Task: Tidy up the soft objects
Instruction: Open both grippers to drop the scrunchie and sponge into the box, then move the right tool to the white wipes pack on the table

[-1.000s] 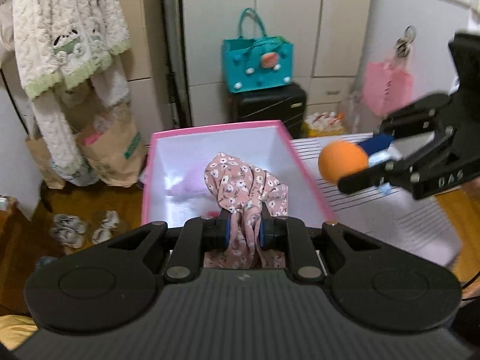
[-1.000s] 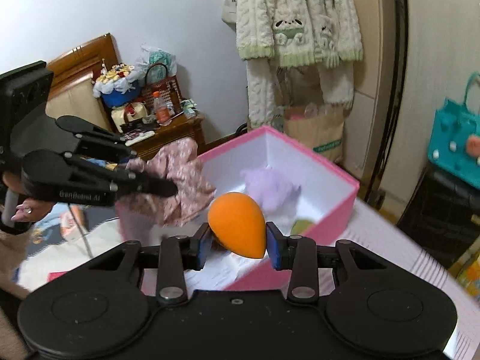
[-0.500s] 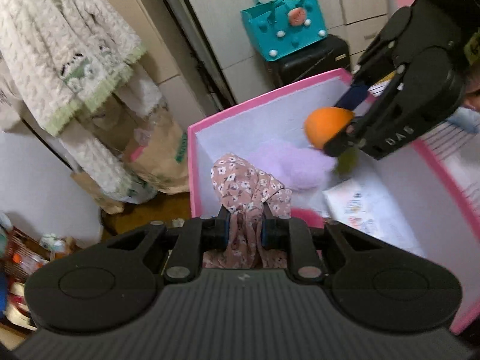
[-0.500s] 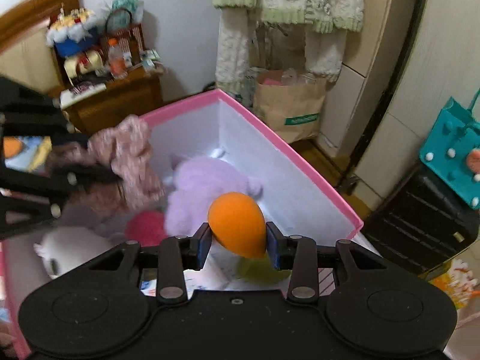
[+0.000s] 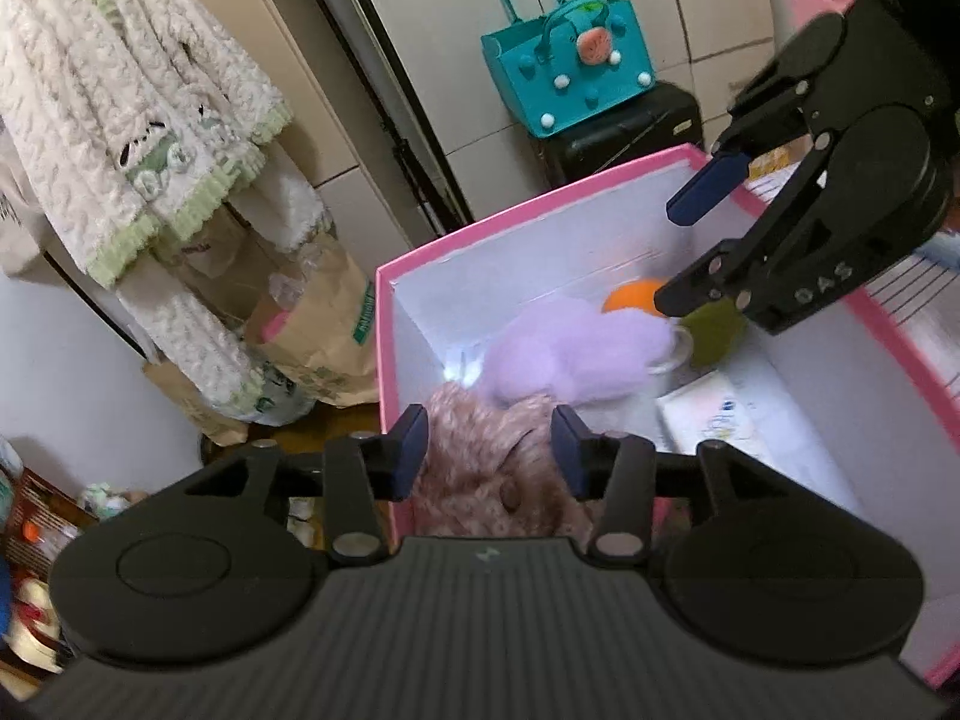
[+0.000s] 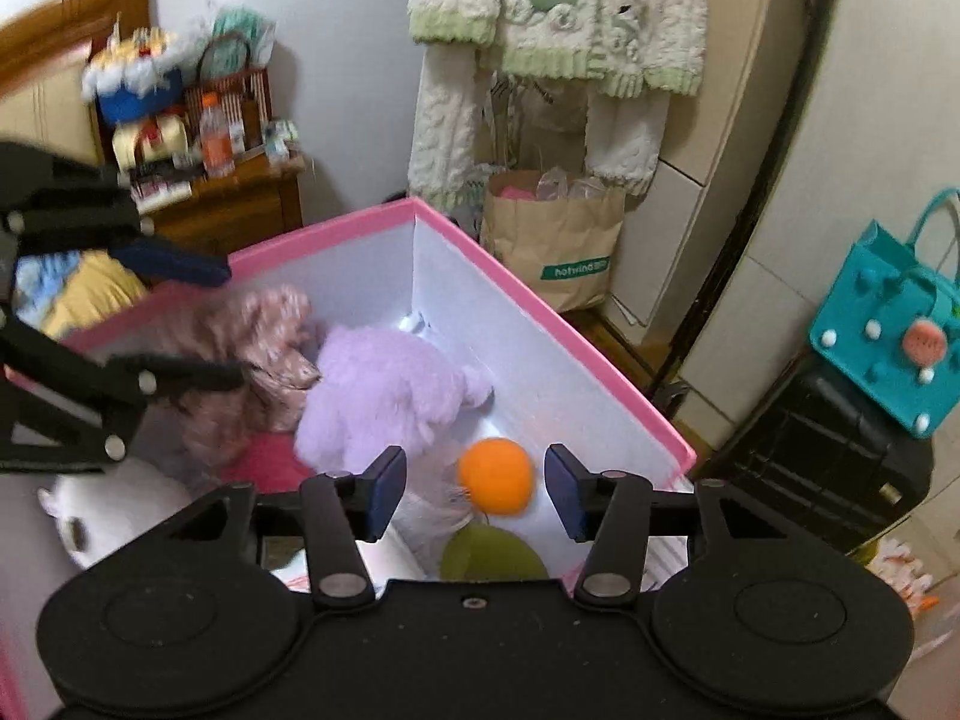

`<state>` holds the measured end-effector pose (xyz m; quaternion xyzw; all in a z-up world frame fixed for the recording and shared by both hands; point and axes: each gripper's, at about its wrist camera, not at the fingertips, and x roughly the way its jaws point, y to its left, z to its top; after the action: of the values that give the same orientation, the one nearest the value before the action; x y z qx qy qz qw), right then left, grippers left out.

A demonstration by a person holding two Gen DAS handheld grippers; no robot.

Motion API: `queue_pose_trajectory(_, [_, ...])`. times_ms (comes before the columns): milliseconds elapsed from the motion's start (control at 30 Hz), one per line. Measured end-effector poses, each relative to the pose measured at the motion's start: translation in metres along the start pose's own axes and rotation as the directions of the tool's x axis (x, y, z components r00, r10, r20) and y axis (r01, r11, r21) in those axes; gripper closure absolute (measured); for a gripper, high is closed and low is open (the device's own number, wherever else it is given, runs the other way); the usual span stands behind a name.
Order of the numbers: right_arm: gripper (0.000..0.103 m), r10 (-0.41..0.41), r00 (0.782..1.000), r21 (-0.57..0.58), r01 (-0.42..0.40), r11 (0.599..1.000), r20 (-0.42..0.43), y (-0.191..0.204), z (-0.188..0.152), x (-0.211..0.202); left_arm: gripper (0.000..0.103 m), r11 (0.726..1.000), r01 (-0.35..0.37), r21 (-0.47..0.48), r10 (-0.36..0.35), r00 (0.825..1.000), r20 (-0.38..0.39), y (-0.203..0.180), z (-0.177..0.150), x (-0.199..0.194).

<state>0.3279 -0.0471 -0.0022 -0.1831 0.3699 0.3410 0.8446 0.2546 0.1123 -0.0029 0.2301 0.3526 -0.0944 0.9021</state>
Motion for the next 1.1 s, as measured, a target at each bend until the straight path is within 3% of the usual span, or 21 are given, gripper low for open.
queue_pose_trajectory(167, [0.046, 0.055, 0.997, 0.102, -0.060, 0.993, 0.045, -0.006, -0.015, -0.035, 0.054, 0.992, 0.091, -0.093, -0.089, 0.996, 0.022, 0.009, -0.004, -0.021])
queue_pose_trajectory(367, [0.046, 0.111, 0.991, 0.199, -0.124, 0.972, 0.077, -0.007, -0.035, -0.079, 0.047, 0.988, 0.086, -0.126, -0.080, 0.995, 0.058, 0.009, -0.006, -0.052])
queue_pose_trajectory(533, [0.046, 0.143, 0.985, 0.218, -0.161, 0.963, 0.095, 0.001, -0.049, -0.111, 0.044, 0.978, 0.151, -0.145, -0.141, 0.987, 0.074, 0.004, -0.004, -0.081])
queue_pose_trajectory(833, [0.044, 0.175, 0.979, 0.213, -0.194, 0.957, 0.108, 0.010, -0.082, -0.163, 0.039, 0.924, 0.341, -0.175, -0.334, 0.940, 0.068, -0.024, 0.000, -0.136])
queue_pose_trajectory(1100, [0.041, 0.146, 0.983, 0.201, -0.166, 0.965, 0.111, 0.014, -0.112, -0.202, 0.033, 0.895, 0.411, -0.172, -0.416, 0.909, 0.007, -0.056, 0.003, -0.163])
